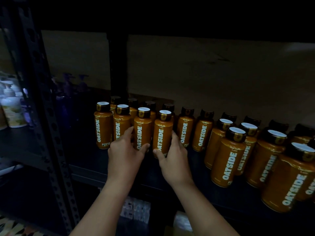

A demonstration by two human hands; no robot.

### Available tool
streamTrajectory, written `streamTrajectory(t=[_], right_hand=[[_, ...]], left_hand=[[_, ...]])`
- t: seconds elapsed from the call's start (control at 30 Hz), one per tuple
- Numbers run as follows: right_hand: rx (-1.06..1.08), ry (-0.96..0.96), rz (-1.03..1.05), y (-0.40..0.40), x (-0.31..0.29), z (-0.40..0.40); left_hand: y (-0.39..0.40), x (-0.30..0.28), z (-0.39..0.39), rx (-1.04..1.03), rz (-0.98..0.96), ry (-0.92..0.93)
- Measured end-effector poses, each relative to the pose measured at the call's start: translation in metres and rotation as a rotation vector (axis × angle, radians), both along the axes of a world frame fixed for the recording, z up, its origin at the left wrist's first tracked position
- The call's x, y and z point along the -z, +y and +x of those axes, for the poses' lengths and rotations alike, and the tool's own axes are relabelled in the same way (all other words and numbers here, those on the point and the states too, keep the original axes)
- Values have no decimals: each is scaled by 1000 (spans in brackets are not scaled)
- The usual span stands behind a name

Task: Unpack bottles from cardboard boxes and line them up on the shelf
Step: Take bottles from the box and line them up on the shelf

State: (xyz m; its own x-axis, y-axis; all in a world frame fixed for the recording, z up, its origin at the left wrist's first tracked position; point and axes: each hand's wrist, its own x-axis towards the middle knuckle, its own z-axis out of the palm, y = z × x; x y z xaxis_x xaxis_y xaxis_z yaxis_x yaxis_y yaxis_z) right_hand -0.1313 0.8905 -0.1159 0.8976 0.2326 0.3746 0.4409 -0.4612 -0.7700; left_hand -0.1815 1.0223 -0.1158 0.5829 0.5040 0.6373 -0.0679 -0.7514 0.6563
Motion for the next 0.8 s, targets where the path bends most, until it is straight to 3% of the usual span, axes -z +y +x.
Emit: streamTrajectory(t=[0.8], right_hand=[[22,-24,-22,3,1,-2]], left_hand=[[3,2,0,-18,14,-34]])
